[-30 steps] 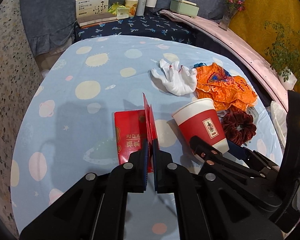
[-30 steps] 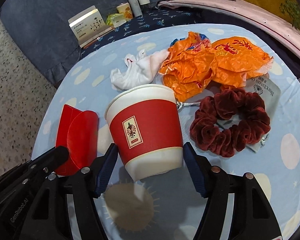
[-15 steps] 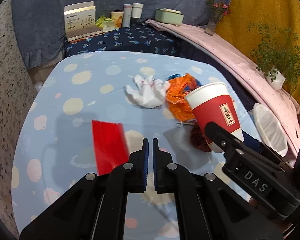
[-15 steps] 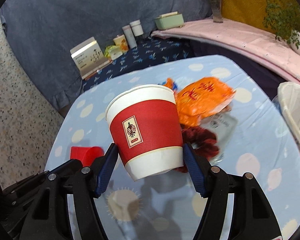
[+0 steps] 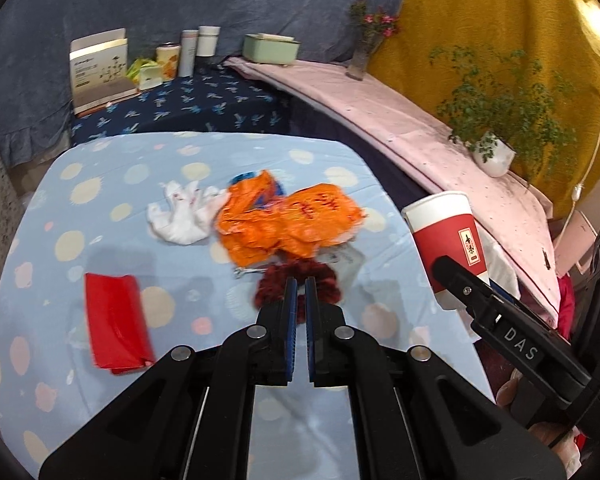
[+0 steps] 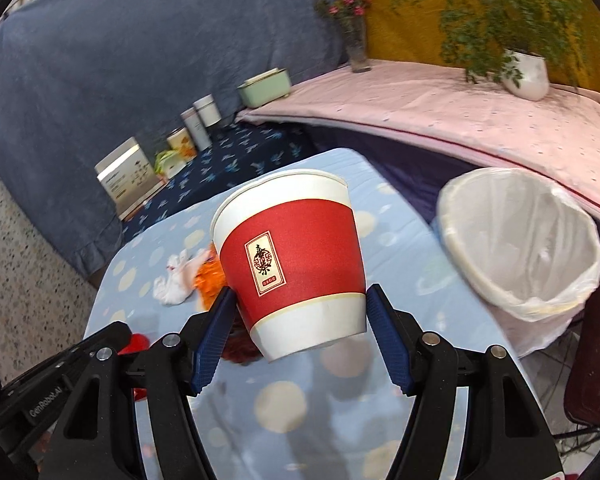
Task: Collect trash
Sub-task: 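Carry the red envelope and red cup toward the trash bin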
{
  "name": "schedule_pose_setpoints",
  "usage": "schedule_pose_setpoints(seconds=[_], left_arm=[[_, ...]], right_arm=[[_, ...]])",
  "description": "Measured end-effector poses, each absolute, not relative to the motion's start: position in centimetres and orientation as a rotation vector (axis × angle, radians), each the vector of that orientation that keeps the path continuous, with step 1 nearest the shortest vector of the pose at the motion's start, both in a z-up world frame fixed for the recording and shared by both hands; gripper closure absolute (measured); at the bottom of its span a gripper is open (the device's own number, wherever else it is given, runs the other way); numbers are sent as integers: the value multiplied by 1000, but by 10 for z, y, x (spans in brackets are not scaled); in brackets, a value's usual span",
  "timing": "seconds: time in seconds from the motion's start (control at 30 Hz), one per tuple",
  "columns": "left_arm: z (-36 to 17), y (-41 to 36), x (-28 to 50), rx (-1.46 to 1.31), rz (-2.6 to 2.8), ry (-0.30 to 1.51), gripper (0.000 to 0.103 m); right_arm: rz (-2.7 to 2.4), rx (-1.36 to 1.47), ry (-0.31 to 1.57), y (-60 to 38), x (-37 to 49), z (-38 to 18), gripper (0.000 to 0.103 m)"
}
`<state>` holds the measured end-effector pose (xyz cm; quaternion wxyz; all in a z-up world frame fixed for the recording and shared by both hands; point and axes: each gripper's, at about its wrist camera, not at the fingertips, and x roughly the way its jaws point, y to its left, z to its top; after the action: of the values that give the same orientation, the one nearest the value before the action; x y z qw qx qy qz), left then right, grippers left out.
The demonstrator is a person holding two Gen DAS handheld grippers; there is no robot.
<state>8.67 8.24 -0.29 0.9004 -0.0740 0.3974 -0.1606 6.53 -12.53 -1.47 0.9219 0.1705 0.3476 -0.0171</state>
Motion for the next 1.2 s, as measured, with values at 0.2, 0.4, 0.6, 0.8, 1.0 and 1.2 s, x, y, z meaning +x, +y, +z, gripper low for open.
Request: schedule_pose_setpoints(seconds=[0.2, 0.4, 0.6, 0.8, 1.0, 1.2], left_arm=[[1, 55, 85, -122, -344, 825, 98], [-21, 98, 88, -128, -110, 865, 44], [-59, 173, 93, -200, 111, 958, 32], [-90, 201, 99, -262, 98, 1038, 59], [-88, 185, 100, -225, 13, 1040, 103], [-60, 153, 99, -180, -56, 978, 103]], right_arm=[[-104, 398, 694, -171, 50, -16, 39], [-96, 408, 707, -173, 45, -24, 39], [-20, 385, 739, -135, 56, -31, 39], [37, 337, 767, -100, 65, -36, 39], [44, 323, 778, -94, 67, -37, 39], [32, 339, 759, -103, 66, -32, 39]])
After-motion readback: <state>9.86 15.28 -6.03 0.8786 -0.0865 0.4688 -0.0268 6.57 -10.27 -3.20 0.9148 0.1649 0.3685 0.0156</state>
